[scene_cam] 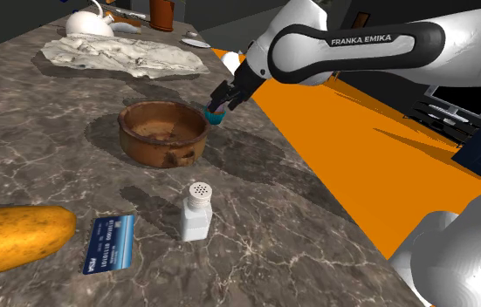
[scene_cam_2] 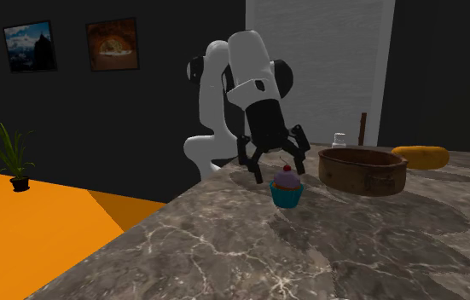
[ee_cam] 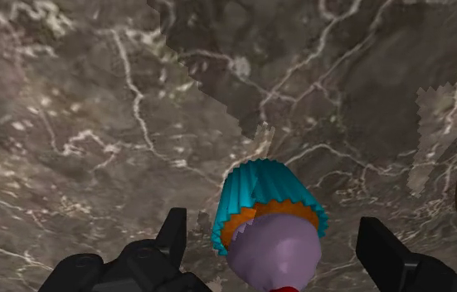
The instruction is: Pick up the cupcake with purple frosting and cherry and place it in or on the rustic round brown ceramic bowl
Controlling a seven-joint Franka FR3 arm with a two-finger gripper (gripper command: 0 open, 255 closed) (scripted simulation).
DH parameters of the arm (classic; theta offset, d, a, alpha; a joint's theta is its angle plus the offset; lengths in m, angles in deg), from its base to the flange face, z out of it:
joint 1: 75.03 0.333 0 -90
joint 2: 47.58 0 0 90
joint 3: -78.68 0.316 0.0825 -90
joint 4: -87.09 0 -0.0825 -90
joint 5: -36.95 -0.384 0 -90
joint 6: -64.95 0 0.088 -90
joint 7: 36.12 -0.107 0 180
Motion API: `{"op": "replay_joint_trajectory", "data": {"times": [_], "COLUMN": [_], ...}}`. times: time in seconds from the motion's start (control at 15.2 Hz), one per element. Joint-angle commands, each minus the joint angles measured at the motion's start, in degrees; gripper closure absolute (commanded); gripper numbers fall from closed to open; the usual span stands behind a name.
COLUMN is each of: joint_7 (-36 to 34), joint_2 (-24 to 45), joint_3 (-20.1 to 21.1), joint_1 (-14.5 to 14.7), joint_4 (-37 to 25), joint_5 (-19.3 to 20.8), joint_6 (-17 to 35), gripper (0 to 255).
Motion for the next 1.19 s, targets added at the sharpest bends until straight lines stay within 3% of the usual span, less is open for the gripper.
{"op": "replay_joint_trajectory", "data": {"times": [0.0,0.26,0.33,0.92,1.12], "joint_7": [0.0,0.0,0.0,0.0,-0.4], "joint_2": [0.1,0.1,0.1,0.1,-0.4], "joint_3": [0.0,0.0,0.0,0.0,0.0], "joint_1": [0.0,0.0,0.0,0.0,-0.1], "joint_4": [0.1,0.1,0.1,0.1,-1.8], "joint_5": [0.0,0.0,0.0,0.0,0.3], "joint_6": [0.2,0.2,0.2,0.2,-2.1], "gripper": [0,0,255,255,255]}}
